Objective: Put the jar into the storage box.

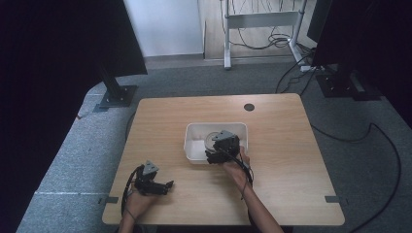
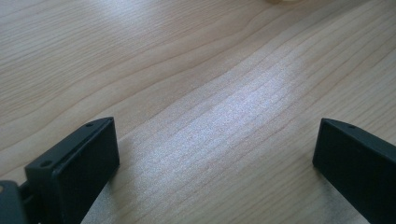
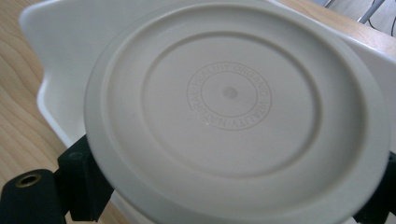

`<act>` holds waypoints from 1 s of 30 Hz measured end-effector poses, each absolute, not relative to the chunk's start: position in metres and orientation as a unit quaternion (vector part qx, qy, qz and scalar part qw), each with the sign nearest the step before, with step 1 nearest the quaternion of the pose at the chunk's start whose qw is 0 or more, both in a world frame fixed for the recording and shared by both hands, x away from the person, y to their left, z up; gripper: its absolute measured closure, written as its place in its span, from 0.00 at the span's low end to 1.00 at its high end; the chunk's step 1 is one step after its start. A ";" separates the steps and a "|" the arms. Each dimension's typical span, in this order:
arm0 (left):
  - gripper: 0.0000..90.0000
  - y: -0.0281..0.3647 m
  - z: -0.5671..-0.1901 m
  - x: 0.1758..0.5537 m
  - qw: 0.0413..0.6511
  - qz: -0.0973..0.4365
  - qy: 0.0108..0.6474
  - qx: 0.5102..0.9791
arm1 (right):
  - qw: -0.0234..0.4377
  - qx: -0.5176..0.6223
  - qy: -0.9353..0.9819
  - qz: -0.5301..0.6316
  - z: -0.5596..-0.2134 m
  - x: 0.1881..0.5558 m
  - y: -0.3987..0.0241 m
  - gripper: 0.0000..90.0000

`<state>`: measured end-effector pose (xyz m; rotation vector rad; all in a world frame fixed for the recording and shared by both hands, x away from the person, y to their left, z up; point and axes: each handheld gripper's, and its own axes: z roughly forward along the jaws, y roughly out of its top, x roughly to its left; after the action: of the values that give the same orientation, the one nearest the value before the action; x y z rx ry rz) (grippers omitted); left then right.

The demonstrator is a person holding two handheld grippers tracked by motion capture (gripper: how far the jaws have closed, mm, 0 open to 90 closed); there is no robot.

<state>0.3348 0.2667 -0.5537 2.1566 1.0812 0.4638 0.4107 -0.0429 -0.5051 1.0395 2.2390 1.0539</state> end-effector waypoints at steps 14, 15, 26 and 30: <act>0.00 0.267 -0.554 0.335 0.336 0.178 0.415 0.827 | 0.223 0.387 0.820 0.358 -0.522 0.421 -0.036 0.10; 0.00 0.267 -0.554 0.335 0.336 0.178 0.415 0.827 | 0.221 0.390 0.818 0.361 -0.523 0.421 -0.036 0.10; 0.00 0.267 -0.554 0.335 0.336 0.178 0.415 0.827 | 0.182 0.413 0.816 0.362 -0.522 0.427 -0.041 0.10; 0.00 0.267 -0.554 0.335 0.336 0.178 0.415 0.827 | 0.178 0.414 0.816 0.363 -0.522 0.427 -0.041 0.08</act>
<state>0.3347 0.2666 -0.5538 2.1557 1.0819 0.4632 0.4272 -0.0411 -0.5221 1.1700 2.3071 1.0277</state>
